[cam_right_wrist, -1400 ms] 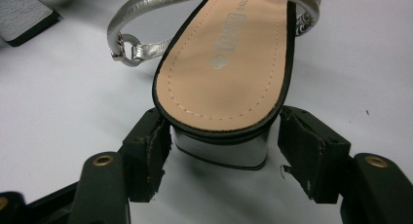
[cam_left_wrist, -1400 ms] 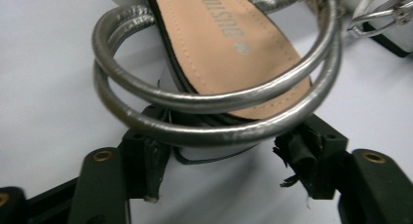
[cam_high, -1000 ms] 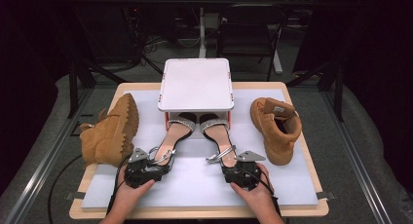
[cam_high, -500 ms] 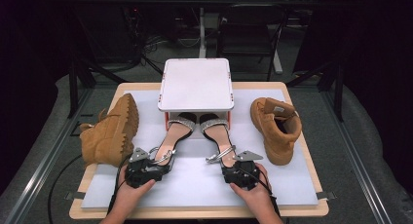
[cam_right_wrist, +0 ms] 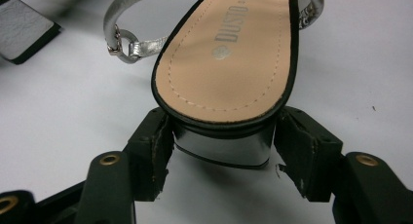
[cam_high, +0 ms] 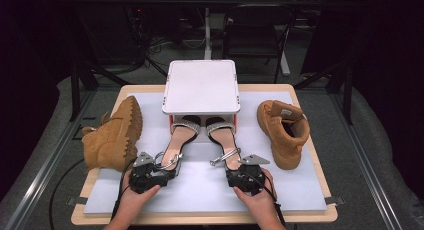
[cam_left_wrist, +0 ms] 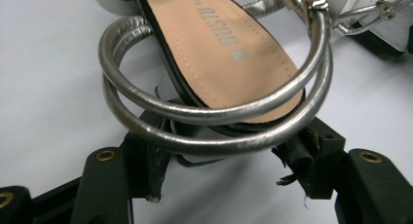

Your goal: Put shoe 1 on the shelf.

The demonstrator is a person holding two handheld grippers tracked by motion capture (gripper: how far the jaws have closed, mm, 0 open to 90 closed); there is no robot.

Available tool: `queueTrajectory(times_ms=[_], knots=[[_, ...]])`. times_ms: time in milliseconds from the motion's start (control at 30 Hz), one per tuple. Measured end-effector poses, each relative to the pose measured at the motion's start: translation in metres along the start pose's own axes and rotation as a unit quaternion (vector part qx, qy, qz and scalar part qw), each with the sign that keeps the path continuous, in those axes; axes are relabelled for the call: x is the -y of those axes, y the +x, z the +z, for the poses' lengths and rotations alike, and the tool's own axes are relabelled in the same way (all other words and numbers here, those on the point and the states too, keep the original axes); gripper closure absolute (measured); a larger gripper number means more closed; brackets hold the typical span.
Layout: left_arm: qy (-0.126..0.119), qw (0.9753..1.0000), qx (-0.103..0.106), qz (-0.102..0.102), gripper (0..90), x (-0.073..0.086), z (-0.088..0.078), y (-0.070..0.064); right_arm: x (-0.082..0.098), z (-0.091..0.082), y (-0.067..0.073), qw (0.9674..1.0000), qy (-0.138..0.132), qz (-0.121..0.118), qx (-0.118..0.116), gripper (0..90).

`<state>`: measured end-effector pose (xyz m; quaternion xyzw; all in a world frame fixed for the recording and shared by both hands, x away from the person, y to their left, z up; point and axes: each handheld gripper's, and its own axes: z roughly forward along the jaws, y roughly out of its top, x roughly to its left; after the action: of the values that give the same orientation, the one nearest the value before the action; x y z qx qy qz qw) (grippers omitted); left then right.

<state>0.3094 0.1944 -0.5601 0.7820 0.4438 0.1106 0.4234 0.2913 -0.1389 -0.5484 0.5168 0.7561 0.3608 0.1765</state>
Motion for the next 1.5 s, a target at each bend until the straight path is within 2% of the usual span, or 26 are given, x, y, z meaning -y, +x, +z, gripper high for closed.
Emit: queueTrajectory(times_ms=[100,367,633,800,900,1033,1267,1500], knots=[[-0.002,1.0,-0.005,0.003,39.3,-0.001,0.001,-0.003,0.0,0.0,0.003,1.0,0.001,0.002,0.006,39.6],[-0.004,1.0,0.002,0.006,39.4,-0.003,0.001,-0.006,0.001,0.002,0.007,0.9999,0.005,0.002,0.015,39.4],[-0.003,1.0,0.005,0.006,39.2,-0.002,0.002,-0.007,0.004,0.007,0.01,0.9999,0.004,-0.014,0.009,38.7],[-0.004,1.0,0.007,0.005,39.2,-0.003,0.002,-0.007,0.004,0.007,0.009,0.9999,0.003,-0.014,0.003,38.9],[-0.003,1.0,0.008,0.005,39.3,-0.003,0.002,-0.007,0.004,0.007,0.011,0.9998,0.005,-0.015,0.01,39.0],[-0.007,1.0,0.004,-0.003,39.8,-0.006,0.002,-0.011,0.002,0.007,0.013,0.9999,0.004,-0.001,0.009,39.1],[-0.02,0.9996,-0.007,-0.017,41.5,-0.016,-0.004,-0.015,-0.002,0.007,0.018,0.9999,0.001,0.004,0.017,39.2],[-0.012,0.9996,-0.017,-0.021,42.0,-0.022,-0.004,-0.019,-0.011,0.004,0.017,0.9996,-0.016,0.021,0.008,39.3]])
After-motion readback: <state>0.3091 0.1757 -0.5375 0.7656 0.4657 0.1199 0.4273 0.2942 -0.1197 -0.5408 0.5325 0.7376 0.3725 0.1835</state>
